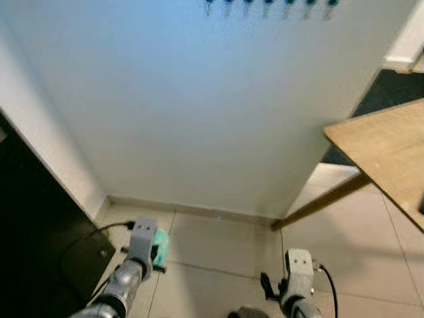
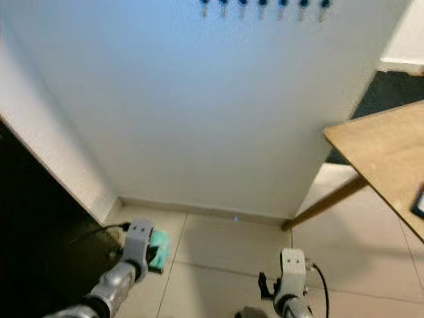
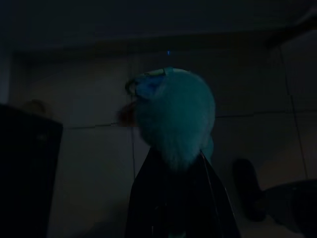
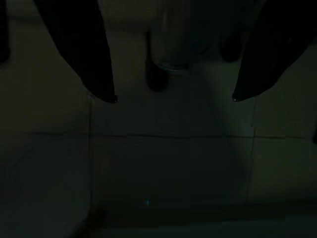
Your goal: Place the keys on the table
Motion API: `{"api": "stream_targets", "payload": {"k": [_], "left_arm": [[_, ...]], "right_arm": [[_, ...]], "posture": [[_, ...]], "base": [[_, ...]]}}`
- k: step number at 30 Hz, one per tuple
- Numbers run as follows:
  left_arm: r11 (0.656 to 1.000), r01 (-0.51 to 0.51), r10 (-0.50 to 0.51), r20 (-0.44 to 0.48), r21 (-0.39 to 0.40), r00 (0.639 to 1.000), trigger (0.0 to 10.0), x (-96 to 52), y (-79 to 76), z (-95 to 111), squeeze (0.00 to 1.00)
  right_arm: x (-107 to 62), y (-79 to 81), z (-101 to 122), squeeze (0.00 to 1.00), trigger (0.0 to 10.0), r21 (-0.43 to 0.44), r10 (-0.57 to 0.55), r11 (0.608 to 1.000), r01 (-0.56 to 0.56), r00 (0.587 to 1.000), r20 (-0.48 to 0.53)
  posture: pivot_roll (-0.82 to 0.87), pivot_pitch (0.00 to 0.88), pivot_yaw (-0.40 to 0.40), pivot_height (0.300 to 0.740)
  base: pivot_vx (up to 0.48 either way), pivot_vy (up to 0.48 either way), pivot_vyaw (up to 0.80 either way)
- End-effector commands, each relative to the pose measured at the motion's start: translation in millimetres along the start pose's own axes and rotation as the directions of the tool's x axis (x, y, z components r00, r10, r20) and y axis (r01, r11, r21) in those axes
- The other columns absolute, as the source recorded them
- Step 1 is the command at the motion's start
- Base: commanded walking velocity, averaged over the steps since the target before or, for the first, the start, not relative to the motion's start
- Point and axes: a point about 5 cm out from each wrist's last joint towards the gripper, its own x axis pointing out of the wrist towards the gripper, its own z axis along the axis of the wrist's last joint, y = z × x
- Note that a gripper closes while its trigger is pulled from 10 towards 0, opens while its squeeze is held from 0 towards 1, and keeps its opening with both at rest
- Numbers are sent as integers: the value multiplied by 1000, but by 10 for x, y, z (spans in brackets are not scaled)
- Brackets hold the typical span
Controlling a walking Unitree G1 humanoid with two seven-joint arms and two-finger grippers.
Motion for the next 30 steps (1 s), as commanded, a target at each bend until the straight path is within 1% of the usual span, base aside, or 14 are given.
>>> {"api": "stream_targets", "payload": {"k": [1, 16, 23, 30], "left_arm": [[1000, -11, 11, 17, 15, 1000, 10000, -16, 58, 11, 0], [999, -27, 30, 66, -40, 997, 10000, -27, 48, 19, 0], [999, -31, 34, 72, -40, 997, 10000, -40, 75, 14, 0], [998, -37, 42, 86, -58, 995, 10000, -47, 105, 26, 0]], "right_arm": [[-14, -14, -40, 0, 10000, 5, -9, 1000, 10, 1000, -18], [-34, -38, -75, 0, 10000, -4, -16, 1000, 16, 1000, -26], [-29, -31, -61, 0, 10000, -10, -13, 1000, 13, 1000, -19], [-27, -19, -61, 0, 10000, -16, -4, 1000, 3, 1000, -21]], "posture": [[7, 53, 32, 740], [6, 43, 30, 740], [9, 55, 25, 740], [12, 56, 21, 740]], "base": [[0, 0, -800], [0, 0, -800], [0, 0, -800], [0, 0, -800]]}}
